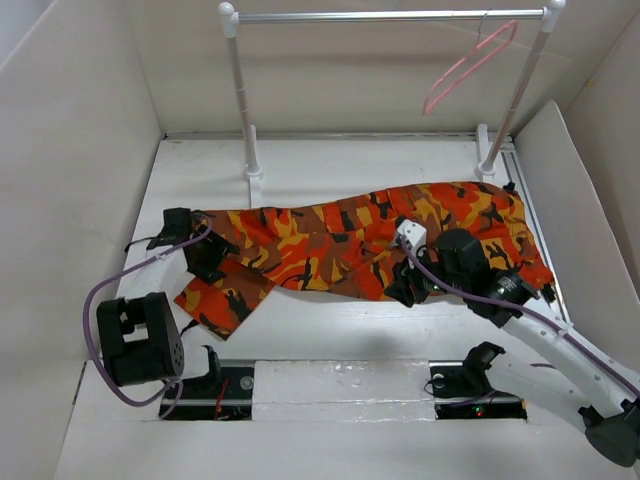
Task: Place the trousers on the hanger
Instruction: Flatten out the trousers at the center of the board.
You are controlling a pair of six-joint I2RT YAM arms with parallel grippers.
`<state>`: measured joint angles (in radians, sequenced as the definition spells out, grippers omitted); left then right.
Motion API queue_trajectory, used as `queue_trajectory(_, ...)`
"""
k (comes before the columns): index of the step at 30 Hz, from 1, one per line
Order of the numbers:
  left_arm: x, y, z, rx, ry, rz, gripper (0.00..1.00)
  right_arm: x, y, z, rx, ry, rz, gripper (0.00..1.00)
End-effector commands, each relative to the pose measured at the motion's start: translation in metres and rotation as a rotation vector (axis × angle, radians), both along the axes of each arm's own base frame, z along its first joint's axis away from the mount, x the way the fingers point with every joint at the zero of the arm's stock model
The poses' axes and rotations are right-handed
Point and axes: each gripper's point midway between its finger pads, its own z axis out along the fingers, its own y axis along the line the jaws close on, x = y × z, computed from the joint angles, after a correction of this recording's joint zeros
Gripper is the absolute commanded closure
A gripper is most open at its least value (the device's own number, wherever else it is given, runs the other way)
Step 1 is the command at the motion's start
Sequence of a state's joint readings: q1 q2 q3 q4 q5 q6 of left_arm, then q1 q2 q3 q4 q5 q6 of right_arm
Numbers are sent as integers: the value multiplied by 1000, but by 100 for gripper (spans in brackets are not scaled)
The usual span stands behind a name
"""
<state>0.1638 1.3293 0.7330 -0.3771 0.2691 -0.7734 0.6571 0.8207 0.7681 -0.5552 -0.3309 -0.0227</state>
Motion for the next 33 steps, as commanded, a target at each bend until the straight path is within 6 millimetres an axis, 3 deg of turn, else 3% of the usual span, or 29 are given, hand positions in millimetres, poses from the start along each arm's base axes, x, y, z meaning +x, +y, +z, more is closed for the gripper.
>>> queue_trajectory(1, 34, -19, 16, -74, -76, 38, 41, -1, 1, -3, -16, -12, 1, 52)
queue_trajectory(6, 41, -17, 2, -36, -47, 70, 52, 0, -1, -1, -24, -27, -12, 52)
queue_trajectory(7, 38, -15, -2, -23, -25, 75, 80, 2, -4, -3, -37, -31, -26, 52)
queue_trajectory(8, 42, -13, 4, -14, -39, 76, 98, 6, -10, -7, -53, -32, -57, 51)
queue_trajectory(9, 44, -14, 11, -13, -56, 66, 100, 8, -12, -10, -61, -26, -71, 51)
queue_trajectory(11, 53, -12, 49, 12, -148, 65, 100, 12, -18, -16, -73, -5, -99, 50)
queue_trajectory(12, 51, -16, 125, 65, -327, 53, 100, 17, -23, -24, -80, 12, -123, 50)
queue_trajectory(13, 51, -16, 125, 65, -328, 53, 100, 17, -23, -24, -80, 13, -123, 50)
queue_trajectory(14, 54, -12, 160, 85, -407, 69, 100, 21, -24, -25, -73, 16, -133, 49)
queue_trajectory(17, 36, -14, 214, 86, -521, 58, 100, 29, -25, -27, -71, 14, -137, 50)
queue_trajectory(22, 1, -18, 240, 86, -558, 23, 100, 46, -47, -46, -142, 57, -216, 45)
queue_trajectory(24, -10, -14, 245, 113, -569, 33, 100, 51, -53, -55, -152, 76, -239, 44)
queue_trajectory(25, -32, -9, 225, 136, -504, 46, 100, 55, -65, -64, -154, 101, -285, 42)
queue_trajectory(27, -40, -3, 215, 160, -483, 79, 100, 54, -69, -72, -156, 120, -301, 42)
queue_trajectory(28, -56, 1, 209, 175, -483, 104, 100, 56, -77, -72, -143, 119, -335, 41)
queue_trajectory(29, -65, 15, 181, 226, -421, 164, 100, 56, -81, -74, -134, 124, -349, 41)
queue_trajectory(31, -82, 21, 164, 212, -420, 261, 100, 55, -88, -73, -118, 117, -373, 40)
queue_trajectory(32, -86, 24, 139, 213, -379, 286, 100, 57, -94, -70, -106, 103, -389, 40)
queue_trajectory(33, -86, 23, 132, 193, -377, 309, 100, 58, -95, -68, -95, 90, -391, 40)
